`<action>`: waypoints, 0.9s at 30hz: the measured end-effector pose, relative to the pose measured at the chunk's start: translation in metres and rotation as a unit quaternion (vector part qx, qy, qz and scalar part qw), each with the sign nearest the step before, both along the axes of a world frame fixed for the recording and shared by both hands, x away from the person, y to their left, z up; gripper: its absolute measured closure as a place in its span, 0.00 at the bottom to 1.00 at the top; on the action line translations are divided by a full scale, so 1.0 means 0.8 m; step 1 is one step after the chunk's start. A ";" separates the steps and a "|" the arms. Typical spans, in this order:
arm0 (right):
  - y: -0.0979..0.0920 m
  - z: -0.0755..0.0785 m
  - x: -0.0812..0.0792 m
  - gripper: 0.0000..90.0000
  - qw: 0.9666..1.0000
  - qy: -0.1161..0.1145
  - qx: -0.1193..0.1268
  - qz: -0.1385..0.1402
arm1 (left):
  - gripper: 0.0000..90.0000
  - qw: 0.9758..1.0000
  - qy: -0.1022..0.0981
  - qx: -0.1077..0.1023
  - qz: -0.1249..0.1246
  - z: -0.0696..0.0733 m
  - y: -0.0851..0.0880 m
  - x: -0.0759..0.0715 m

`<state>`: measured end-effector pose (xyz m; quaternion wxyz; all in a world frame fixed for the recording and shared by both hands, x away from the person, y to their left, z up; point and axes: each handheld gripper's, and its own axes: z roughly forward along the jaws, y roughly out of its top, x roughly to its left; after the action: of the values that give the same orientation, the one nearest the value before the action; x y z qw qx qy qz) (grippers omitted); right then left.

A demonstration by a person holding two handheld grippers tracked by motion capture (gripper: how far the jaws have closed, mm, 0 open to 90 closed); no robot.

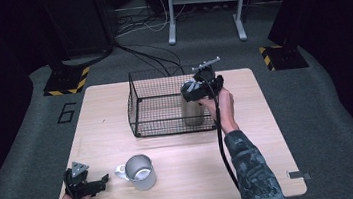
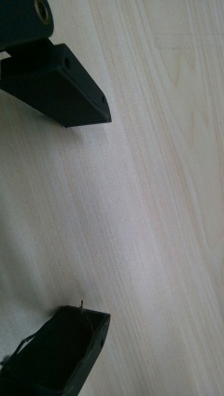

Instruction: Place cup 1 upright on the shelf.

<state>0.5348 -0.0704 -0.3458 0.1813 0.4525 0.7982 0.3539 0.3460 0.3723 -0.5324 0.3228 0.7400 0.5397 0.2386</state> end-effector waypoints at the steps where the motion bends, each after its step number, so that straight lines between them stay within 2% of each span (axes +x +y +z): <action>1: -0.002 0.002 -0.002 0.00 1.000 0.000 0.002 0.005 | 0.06 1.000 0.000 0.000 0.000 0.000 0.000 0.000; 10: -0.015 0.019 -0.036 0.00 0.999 -0.007 0.020 0.027 | 0.06 1.000 0.001 0.002 -0.003 0.000 0.001 0.000; 16: -0.023 0.029 -0.064 0.00 0.999 -0.023 0.021 0.041 | 0.06 1.000 0.000 0.003 -0.004 0.000 0.001 0.001; 17: -0.026 0.030 -0.070 0.00 0.998 -0.029 0.018 0.050 | 0.06 1.000 0.001 0.003 -0.004 0.000 0.001 0.001; 27: -0.042 0.025 -0.111 0.00 0.997 -0.034 0.016 0.061 | 0.06 1.000 0.001 0.003 -0.004 0.000 0.001 0.001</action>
<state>0.4462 -0.1043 -0.3261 0.1793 0.3937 0.8119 0.3920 0.3464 0.3731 -0.5322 0.3213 0.7430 0.5366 0.2382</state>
